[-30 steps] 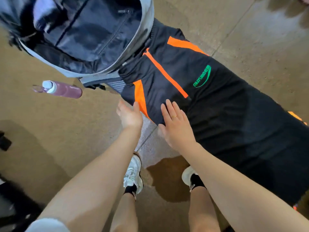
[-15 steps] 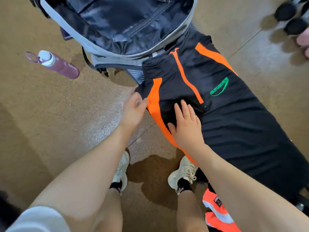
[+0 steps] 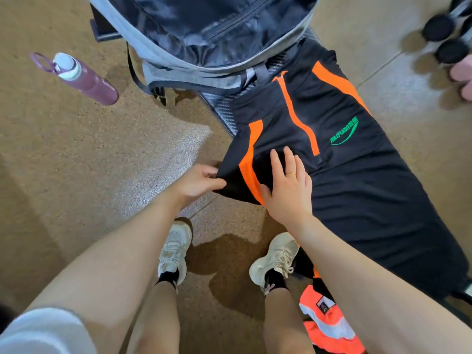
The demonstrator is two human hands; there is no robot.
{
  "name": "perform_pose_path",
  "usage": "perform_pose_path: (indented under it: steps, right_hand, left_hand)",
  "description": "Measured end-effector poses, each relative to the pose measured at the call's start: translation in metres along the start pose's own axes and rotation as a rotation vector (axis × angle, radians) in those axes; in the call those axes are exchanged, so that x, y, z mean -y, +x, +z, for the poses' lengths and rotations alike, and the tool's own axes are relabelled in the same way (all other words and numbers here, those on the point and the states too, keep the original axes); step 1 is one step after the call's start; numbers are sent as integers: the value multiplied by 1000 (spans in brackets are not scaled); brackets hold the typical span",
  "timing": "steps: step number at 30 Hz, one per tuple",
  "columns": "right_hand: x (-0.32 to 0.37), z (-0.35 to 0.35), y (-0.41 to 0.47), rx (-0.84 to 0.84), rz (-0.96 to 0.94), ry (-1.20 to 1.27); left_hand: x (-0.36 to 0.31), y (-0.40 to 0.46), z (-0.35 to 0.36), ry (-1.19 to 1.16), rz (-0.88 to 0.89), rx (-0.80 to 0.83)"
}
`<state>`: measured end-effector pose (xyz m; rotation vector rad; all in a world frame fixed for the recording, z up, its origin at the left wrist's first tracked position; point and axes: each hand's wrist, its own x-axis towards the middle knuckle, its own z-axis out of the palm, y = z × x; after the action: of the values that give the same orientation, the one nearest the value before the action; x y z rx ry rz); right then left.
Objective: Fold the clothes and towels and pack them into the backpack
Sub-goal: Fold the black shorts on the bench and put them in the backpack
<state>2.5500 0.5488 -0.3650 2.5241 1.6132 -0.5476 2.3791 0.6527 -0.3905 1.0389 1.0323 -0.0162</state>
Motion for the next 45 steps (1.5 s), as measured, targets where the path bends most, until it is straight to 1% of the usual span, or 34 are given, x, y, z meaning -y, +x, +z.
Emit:
perform_pose_path:
  steps: [2, 5, 6, 8, 10, 12, 16, 17, 19, 20, 21, 22, 24, 27, 30, 32, 34, 36, 37, 39, 42, 44, 45]
  right_hand:
    - [1, 0, 0, 17, 18, 15]
    - [1, -1, -1, 60, 25, 36]
    - [1, -3, -1, 74, 21, 37]
    - [1, -4, -2, 101, 21, 53]
    - [1, -4, -1, 107, 26, 83]
    - [2, -5, 0, 78, 28, 170]
    - [7, -18, -15, -154, 28, 497]
    - [12, -23, -22, -127, 40, 597]
    - [21, -39, -45, 76, 78, 778]
    - [23, -47, -57, 173, 65, 818]
    - [23, -52, -68, 230, 41, 803]
    - [22, -56, -78, 247, 44, 807]
    - [20, -63, -91, 207, 158, 871]
    - [13, -77, -97, 177, 321, 1066]
    - [3, -88, -100, 186, 324, 1170]
    - [-5, -93, -96, 152, 315, 1141]
    - [-13, -96, -88, 89, 378, 1105]
    - [-25, -102, -76, 40, 478, 1026]
    - [-32, -107, -72, 44, 491, 976]
    - [-50, -121, -66, 82, 391, 877]
    - [-82, -139, -44, 106, 219, 612]
    - [-99, -141, -16, 119, 167, 461]
    - [-105, -140, -1, 128, 151, 453]
  left_hand:
    - [0, -6, -4, 19, 8, 25]
    - [0, -11, -8, -7, 8, -5]
    - [2, -15, -9, -15, -23, -7]
    - [8, -23, -8, -36, -114, 78]
    - [15, -31, -1, 43, -220, 143]
    - [13, -42, 8, 29, -263, 98]
    - [-3, -59, 26, -207, -243, -44]
    - [-10, -65, 32, -254, -239, -72]
    - [-30, -77, 46, -384, -294, -95]
    - [-39, -82, 54, -461, -335, -89]
    - [-50, -87, 61, -521, -376, -75]
    - [-61, -92, 67, -584, -416, -61]
    - [-79, -98, 80, -659, -454, -41]
    - [-107, -101, 97, -634, -469, -61]
    - [-128, -96, 112, -563, -506, -111]
    - [-141, -93, 124, -593, -509, -129]
    - [-149, -89, 136, -618, -467, -157]
    - [-158, -84, 143, -539, -393, -245]
    - [-159, -82, 144, -435, -366, -305]
    - [-159, -76, 141, -195, -342, -416]
    - [-152, -57, 131, 118, -274, -494]
    - [-152, -41, 125, 294, -237, -546]
    - [-150, -31, 120, 394, -224, -564]
